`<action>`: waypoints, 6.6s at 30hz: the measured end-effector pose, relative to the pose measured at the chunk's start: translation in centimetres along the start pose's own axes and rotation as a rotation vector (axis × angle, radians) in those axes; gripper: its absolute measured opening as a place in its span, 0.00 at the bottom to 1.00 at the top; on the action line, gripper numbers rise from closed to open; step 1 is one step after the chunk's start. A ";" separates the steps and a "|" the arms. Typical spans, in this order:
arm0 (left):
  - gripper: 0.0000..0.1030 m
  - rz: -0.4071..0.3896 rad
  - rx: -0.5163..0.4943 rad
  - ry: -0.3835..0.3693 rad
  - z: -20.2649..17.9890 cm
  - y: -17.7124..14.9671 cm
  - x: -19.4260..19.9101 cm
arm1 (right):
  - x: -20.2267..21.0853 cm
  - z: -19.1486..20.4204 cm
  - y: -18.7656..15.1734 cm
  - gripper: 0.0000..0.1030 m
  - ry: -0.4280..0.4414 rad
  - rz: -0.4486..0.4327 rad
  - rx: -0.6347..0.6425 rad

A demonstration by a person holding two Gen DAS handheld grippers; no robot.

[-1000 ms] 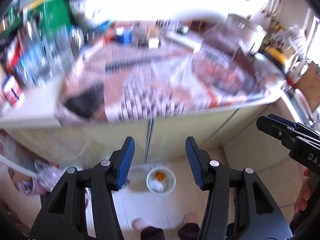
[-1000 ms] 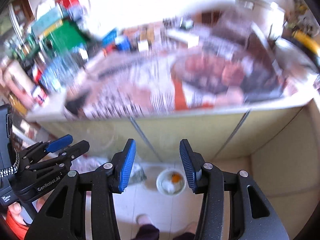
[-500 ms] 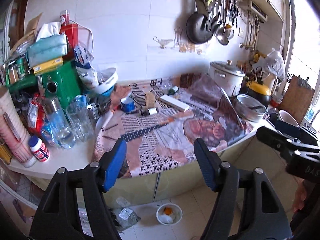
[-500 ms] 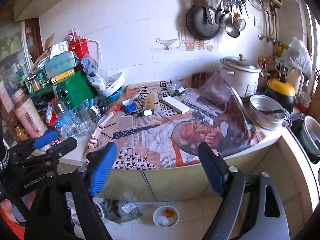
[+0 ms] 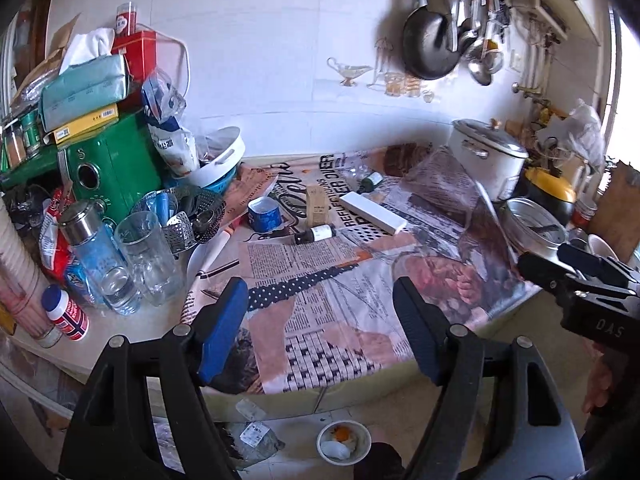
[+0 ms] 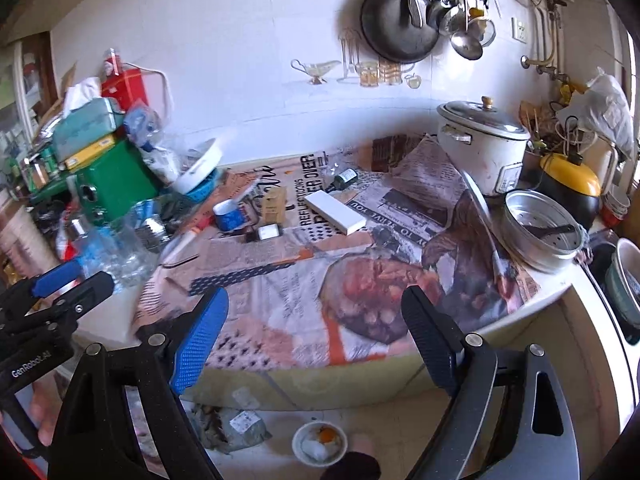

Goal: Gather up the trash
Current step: 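Raise both tools back up toward the counter, then grasp the small dark bottle with the left tool while the right tool grasps the white box, then lift the dark bottle with the left tool while the right tool lifts the white box, then lower both tools to the white bin and open them over it, then raise both tools back up toward the counter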

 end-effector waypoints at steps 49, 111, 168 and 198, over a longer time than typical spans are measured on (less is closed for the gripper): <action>0.69 0.291 0.253 0.304 -0.5 5.4 -36.5 | -35.4 -4.7 6.5 0.48 0.284 0.410 0.292; 0.27 0.233 0.142 0.102 1.0 2.8 -24.2 | -20.9 -3.6 4.6 0.46 0.239 0.255 0.067; 0.27 0.611 0.237 -0.018 -2.4 -39.9 -23.9 | -19.9 -3.9 -36.2 0.46 0.185 0.687 0.056; 0.45 0.666 0.206 -0.041 -2.7 -40.6 -25.2 | -22.9 -4.4 -36.5 0.48 0.193 0.745 0.037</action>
Point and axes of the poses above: each gripper's, at about its wrist camera, not at the fingertips, and x roughly against the way its jaws point, z to its left, y to its top, the point moved 1 cm from there along -x, roughly the way its jaws point, and after that the axes turned 2 degrees about -y, right-handed, at the moved point
